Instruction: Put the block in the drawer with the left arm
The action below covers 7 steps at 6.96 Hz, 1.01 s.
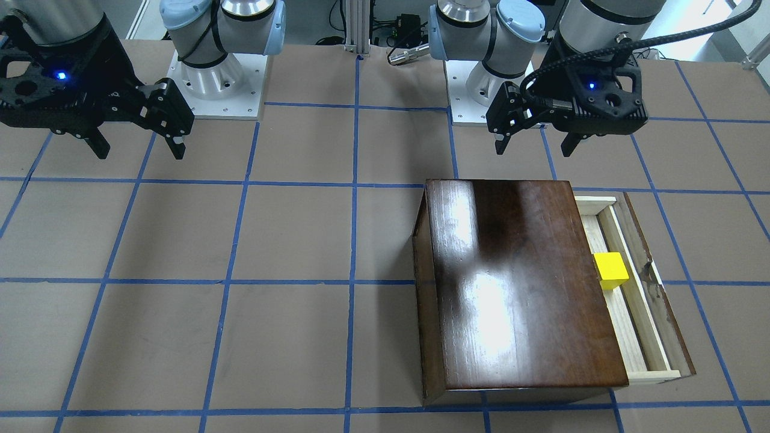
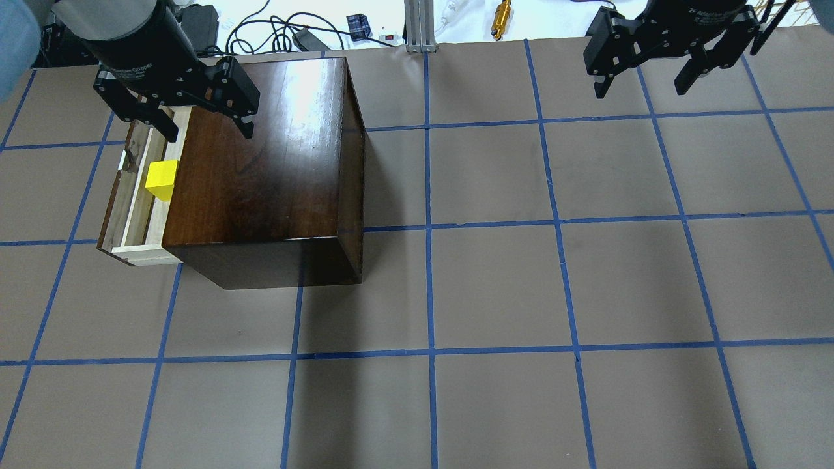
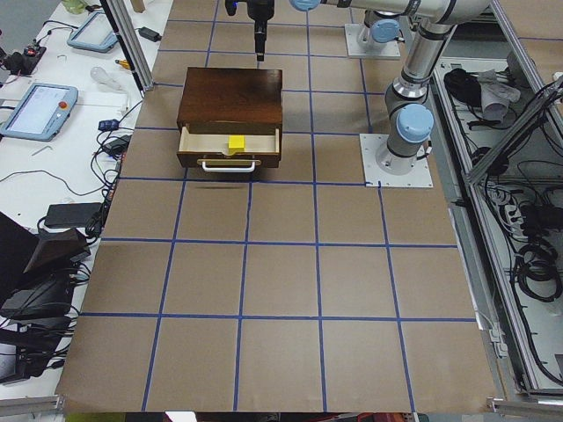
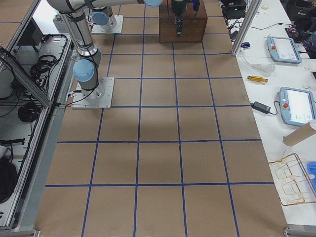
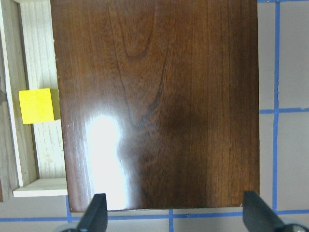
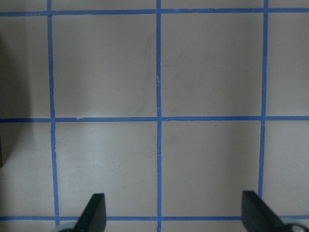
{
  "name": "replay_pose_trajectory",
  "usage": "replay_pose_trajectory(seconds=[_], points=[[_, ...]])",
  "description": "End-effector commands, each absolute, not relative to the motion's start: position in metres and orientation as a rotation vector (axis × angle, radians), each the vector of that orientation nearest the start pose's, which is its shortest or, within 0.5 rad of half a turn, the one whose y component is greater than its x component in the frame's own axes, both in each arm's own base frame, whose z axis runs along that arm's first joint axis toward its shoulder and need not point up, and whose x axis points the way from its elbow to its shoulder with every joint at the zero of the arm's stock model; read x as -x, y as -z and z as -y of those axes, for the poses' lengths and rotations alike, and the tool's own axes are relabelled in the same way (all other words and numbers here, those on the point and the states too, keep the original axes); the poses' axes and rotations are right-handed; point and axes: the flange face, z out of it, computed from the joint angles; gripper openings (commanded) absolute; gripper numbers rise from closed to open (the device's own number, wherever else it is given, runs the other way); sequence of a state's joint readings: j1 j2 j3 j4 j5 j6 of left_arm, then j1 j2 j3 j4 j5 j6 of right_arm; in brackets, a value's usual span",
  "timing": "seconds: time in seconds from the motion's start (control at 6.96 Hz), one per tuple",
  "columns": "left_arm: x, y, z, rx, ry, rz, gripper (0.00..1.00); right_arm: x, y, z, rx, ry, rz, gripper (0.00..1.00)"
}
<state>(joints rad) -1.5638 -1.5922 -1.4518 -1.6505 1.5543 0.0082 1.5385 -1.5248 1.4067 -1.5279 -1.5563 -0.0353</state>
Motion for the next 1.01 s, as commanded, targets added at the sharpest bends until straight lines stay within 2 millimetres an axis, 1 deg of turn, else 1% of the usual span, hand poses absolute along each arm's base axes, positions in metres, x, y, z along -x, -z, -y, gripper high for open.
replay_pose_trajectory(seconds=[0.0, 0.29, 0.58, 0.86], points=[[0.130, -0.531, 0.500, -0.015, 0.035, -3.167, 1.00, -0.118, -0.542, 0.519, 0.006, 0.121, -3.127, 1.00], [0.116, -0.528, 0.504, -0.102, 0.037, -3.163, 1.00, -0.118, -0.541, 0.520, 0.006, 0.118, -3.127, 1.00], [0.116, -0.529, 0.509, -0.103, 0.077, -3.159, 1.00, -0.118, -0.541, 0.520, 0.006, 0.118, -3.128, 1.00], [0.118, -0.529, 0.508, -0.093, 0.077, -3.158, 1.00, -0.117, -0.542, 0.520, 0.003, 0.121, -3.127, 1.00]])
